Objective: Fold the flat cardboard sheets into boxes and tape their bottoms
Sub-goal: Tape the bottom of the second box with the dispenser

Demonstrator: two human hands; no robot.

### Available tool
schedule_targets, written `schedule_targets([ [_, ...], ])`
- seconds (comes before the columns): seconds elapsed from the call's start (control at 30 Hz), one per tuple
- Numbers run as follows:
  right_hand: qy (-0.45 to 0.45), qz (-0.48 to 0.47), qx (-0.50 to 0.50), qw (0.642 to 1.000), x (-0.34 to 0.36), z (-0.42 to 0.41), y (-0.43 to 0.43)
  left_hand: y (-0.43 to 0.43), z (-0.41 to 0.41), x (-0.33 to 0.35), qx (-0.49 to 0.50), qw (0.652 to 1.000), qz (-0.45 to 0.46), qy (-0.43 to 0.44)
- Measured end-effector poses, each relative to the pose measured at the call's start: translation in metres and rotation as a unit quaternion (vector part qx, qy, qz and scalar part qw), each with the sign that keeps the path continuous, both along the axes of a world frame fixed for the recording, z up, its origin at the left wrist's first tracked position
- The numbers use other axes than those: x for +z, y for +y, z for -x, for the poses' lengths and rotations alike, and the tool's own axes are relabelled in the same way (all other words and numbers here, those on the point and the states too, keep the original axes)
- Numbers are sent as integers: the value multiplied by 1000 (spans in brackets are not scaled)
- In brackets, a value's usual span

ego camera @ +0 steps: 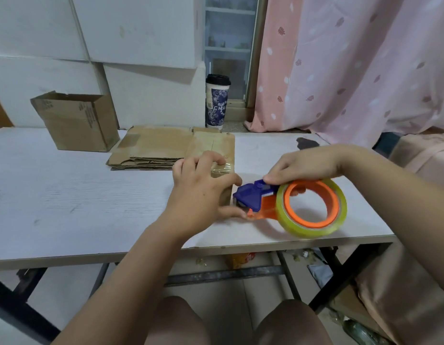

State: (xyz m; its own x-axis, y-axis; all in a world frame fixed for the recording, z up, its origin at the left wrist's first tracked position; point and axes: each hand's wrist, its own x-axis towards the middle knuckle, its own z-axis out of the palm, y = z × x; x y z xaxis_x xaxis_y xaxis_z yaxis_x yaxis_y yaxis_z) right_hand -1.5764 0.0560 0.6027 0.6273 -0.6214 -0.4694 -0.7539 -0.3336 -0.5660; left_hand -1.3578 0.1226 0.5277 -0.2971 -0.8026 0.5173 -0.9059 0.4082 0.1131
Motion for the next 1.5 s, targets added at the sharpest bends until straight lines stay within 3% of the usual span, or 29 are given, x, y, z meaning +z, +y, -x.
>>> schedule_targets([
  [0.17,-119,-196,-85,970,-38,18,2,-1,-7,2,-35,999,-21,20],
  [0.3,-174,-280,-202,922,-65,30,1,-3,-11,0,-52,998,-15,38],
  [0.4,-199,-325,-222,898,-75,35,8,-3,-11,-3,-48,998,-9,47],
  [0.57,-250,-285,-295,877,-80,46,5,1,-8,-4,-39,998,11,40],
  [0.9,-225,-209,-360,881,-70,49,-17,-3,-3,0,35,998,52,28],
  [1.13,-116,-75,-375,917,-64,30,-25,-6,-6,5,17,995,34,96],
  [1.23,-29,57,-358,931,-63,26,-24,-7,-6,6,14,993,32,111],
  [1.33,20,120,-322,939,-60,24,-20,-6,-7,5,12,993,49,110],
  [1.4,49,225,-306,924,-53,21,-13,-6,-6,4,9,992,50,117],
  [1.43,38,304,-313,899,-50,19,-11,-6,-7,3,9,992,50,114],
  [1.5,-86,421,-318,845,-44,6,-1,-6,-8,4,13,992,49,113],
])
